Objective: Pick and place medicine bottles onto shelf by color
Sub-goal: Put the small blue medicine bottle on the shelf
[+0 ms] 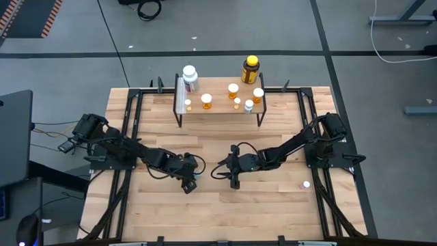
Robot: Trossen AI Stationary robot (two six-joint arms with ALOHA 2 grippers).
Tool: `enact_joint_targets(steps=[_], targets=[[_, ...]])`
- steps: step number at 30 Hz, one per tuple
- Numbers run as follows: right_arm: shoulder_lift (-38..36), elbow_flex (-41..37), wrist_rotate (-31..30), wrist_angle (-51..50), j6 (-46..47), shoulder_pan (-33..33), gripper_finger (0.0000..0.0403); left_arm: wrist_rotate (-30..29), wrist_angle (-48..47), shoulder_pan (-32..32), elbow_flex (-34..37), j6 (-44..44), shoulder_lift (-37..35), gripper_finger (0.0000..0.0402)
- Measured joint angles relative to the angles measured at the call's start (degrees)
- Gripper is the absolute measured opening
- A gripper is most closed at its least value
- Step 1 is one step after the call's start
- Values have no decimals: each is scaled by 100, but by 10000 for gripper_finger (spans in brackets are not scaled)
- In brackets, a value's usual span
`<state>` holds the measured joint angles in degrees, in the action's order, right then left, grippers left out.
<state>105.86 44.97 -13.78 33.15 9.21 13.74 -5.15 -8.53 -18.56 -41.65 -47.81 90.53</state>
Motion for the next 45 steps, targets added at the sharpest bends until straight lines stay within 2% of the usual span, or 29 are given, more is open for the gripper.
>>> enact_joint_targets(steps=[3, 6, 9, 12, 19, 25, 27, 31, 37, 45], targets=[[-84, -2, 2, 150, 145, 0, 213, -340, 425, 1, 0, 326, -6, 97], [-371, -4, -61, 206, 293, 0, 213, -929, 629, -1, 0, 586, -6, 99], [-763, -34, -377, 261, 309, 29, 210, -1605, 967, 1, 0, 870, -6, 98], [-1160, -247, -713, 629, 280, 57, 208, -1960, 1696, 58, 0, 1372, -11, 98], [-1826, -1206, -1019, 1696, 326, 32, 206, -2116, 3411, 316, -4, 2663, -19, 99], [-1896, -2005, -1072, 3126, 309, -7, 206, -2122, 4292, 577, -7, 3155, -14, 101], [-1885, -2128, -1029, 3270, 304, -4, 206, -2111, 4549, 635, -7, 3249, -10, 101], [-1809, -2107, -824, 3390, 174, -5, 206, -1920, 4854, 666, -7, 3345, -1, 100], [-1335, -1591, -491, 3563, 64, -7, 207, -1897, 5078, 574, -2, 3318, 291, 107], [-708, -1103, -491, 3556, -25, -37, 239, -1873, 5244, 548, -2, 3309, 370, 109]])
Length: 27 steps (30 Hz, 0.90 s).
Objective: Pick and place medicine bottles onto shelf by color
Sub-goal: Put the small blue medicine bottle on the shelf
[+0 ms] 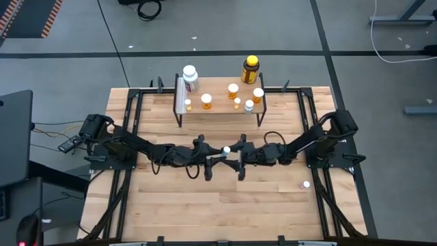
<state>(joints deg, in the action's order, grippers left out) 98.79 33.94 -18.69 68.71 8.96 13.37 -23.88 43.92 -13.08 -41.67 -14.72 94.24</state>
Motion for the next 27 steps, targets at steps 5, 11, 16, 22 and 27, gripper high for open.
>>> enact_joint_targets(steps=[5, 11, 16, 22, 27], targets=[[25, 48, -45, 27, -126, 0, 243, 12, 50, -8, -2, 9, 0, 109], [25, 48, -102, 26, -168, 11, 229, 10, 41, -39, -2, 20, 0, 110], [24, 48, -113, 24, -260, 13, 212, 7, -18, -94, -2, 24, 0, 110], [26, 48, -116, 17, -294, 17, 194, 12, -95, -103, -4, 39, -7, 110], [26, 48, -210, 17, -307, 20, 184, 11, -115, -114, -4, 24, -7, 110]])
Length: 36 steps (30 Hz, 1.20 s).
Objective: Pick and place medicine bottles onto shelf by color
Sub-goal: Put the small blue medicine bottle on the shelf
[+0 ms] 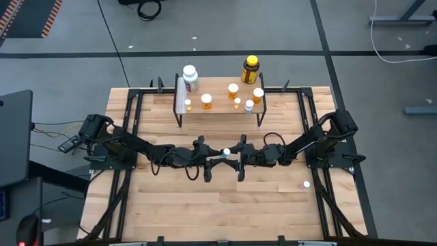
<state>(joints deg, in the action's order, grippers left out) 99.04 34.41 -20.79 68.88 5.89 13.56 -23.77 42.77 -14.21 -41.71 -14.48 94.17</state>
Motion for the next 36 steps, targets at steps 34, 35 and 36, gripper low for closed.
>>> enact_joint_targets(steps=[34, 35, 36], targets=[[-4, 4, 128, 160, 55, 63, 131, 24, -33, -32, 2, 28, 2, 111], [-4, 4, 111, 160, 53, 63, 131, 23, -31, -31, 2, 40, 2, 112], [-4, 4, 88, 159, 49, 66, 131, 21, -31, -31, 2, 61, 2, 114]])
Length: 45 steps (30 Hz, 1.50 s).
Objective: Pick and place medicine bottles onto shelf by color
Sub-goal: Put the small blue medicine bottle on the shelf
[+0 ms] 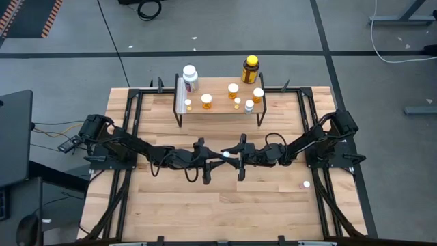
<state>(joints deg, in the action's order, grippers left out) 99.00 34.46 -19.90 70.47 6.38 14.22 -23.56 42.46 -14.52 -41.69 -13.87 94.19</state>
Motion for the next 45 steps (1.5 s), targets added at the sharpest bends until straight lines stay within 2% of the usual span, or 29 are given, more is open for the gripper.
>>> enact_joint_targets(steps=[4, 6, 11, 15, 23, 26, 28, 32, 35, 37, 40, 45], targets=[[0, 0, -119, 28, -86, 0, 128, -49, 8, 17, 0, 22, 0, 127], [1, -1, -188, -8, -166, -14, 127, -301, 84, 22, 0, 120, -16, 139], [0, 2, -371, 50, -243, -120, 126, -857, -3, 18, 0, 1160, -266, 173], [-46, 1, -501, 150, -511, -293, 126, -935, -439, -17, 0, 1184, -564, 193], [-389, -5, -721, -60, -703, -910, 125, -889, -2066, -228, -9, 820, -1071, 208], [-508, 216, -717, -736, -765, -1084, 125, -916, -2393, -269, -7, 863, -1417, 201], [-520, 528, -717, -1563, -871, -1173, 125, -1066, -2511, -275, -7, 945, -1733, 195], [-520, 1449, -706, -3459, -1015, -1338, 125, -1681, -2506, -269, -7, 1294, -2469, 184], [-525, 2070, -687, -4438, -1050, -1500, 125, -2191, -2507, -269, -7, 1689, -3019, 177], [-525, 2392, -691, -4762, -1046, -1610, 126, -2419, -2520, -269, -7, 1811, -3348, 174], [-531, 2784, -698, -5144, -957, -1781, 126, -2431, -2774, -286, -7, 1683, -3710, 172], [-531, 2959, -699, -5337, -624, -2118, 127, -2422, -3817, -498, -7, 1398, -4012, 174]])
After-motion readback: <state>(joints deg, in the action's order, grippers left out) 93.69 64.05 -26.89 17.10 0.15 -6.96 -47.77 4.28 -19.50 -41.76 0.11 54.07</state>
